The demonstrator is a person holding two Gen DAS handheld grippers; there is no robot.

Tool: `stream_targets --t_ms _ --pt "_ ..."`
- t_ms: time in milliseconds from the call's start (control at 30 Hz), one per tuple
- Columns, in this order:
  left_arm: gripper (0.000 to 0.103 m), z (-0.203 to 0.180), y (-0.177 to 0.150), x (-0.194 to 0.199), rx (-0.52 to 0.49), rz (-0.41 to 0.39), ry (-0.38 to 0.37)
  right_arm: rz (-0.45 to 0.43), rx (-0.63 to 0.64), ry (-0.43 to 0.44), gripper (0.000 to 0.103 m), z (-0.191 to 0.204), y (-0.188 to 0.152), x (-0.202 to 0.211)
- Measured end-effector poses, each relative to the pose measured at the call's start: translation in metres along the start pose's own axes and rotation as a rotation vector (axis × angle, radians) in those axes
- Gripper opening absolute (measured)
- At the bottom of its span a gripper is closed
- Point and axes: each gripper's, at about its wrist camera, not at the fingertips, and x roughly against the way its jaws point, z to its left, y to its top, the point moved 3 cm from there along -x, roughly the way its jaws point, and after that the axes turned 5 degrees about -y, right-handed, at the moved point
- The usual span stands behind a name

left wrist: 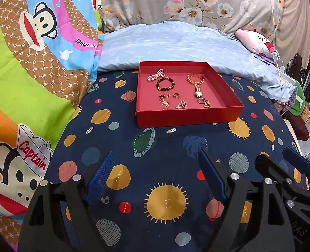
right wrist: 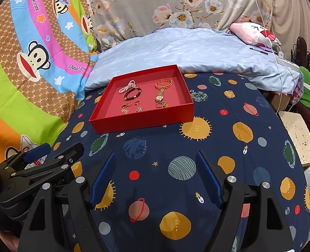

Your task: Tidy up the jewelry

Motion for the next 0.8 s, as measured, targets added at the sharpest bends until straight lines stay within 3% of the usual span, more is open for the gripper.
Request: stream_targets --t_ms 800 --pt "0.079 0.0035 -0.0009 0.0059 -0.009 -0.004 0.026 -0.003 0.002 -0.004 0.076 -0.0013 -0.003 0.0037"
